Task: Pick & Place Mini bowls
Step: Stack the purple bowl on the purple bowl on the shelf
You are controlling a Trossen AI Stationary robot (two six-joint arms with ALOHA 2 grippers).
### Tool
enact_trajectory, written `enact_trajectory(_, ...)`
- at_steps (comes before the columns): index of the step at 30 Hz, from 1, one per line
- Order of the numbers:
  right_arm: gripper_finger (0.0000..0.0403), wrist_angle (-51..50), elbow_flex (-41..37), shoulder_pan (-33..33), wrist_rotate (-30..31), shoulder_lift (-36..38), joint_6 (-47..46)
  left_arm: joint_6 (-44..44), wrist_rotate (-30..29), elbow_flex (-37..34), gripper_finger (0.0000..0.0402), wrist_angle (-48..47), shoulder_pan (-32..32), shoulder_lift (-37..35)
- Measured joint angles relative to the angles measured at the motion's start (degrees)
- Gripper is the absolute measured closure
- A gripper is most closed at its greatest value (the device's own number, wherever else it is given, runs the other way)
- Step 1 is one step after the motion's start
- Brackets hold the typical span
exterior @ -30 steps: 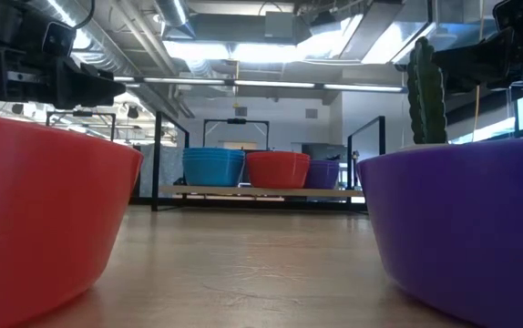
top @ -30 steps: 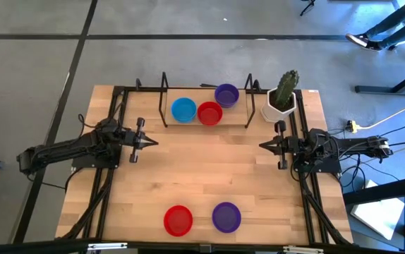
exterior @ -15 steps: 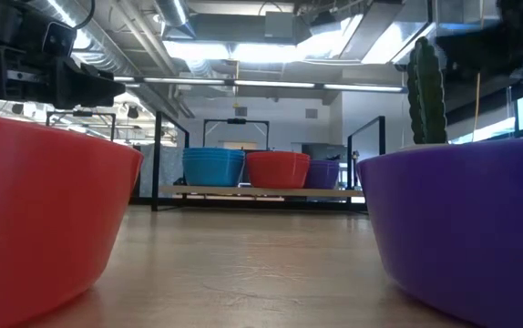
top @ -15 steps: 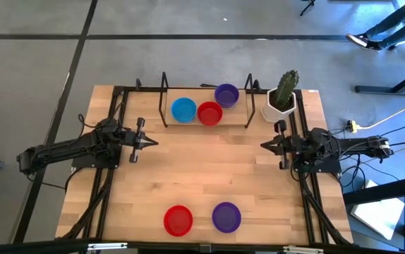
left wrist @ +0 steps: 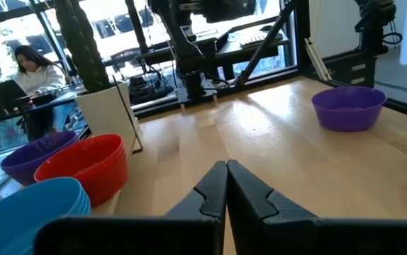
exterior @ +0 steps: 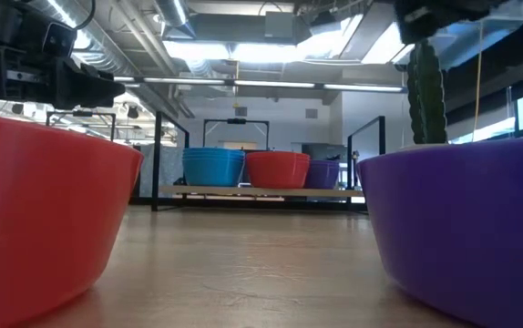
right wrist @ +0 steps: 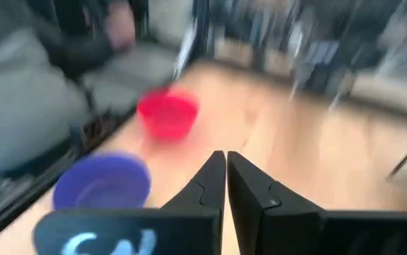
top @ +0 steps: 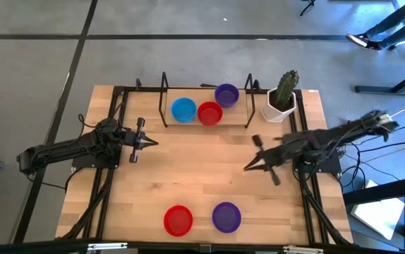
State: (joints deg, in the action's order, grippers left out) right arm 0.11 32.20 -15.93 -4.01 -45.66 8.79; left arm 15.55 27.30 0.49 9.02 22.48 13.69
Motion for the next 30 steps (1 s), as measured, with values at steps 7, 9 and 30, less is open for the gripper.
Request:
enact_trajectory(7,0.0357,-24.81,24.56,-5.35,2.94,-21.52,-8.45,0.04,1.24,0.0,0.0396,-0.77,0.0,0.07)
enact_trajectory(9,0.0334,-29.2,30.22,-6.68,3.16,-27.64,-10.81,0.02,1.32,0.0,0.0396,-0.73,0.0,0.07)
enact_trajectory(30,0.0222,-43.29,48.16,-12.4,2.96,-61.28,-17.78,-0.68,1.31,0.0,0.0396,-0.69,0.0,0.07)
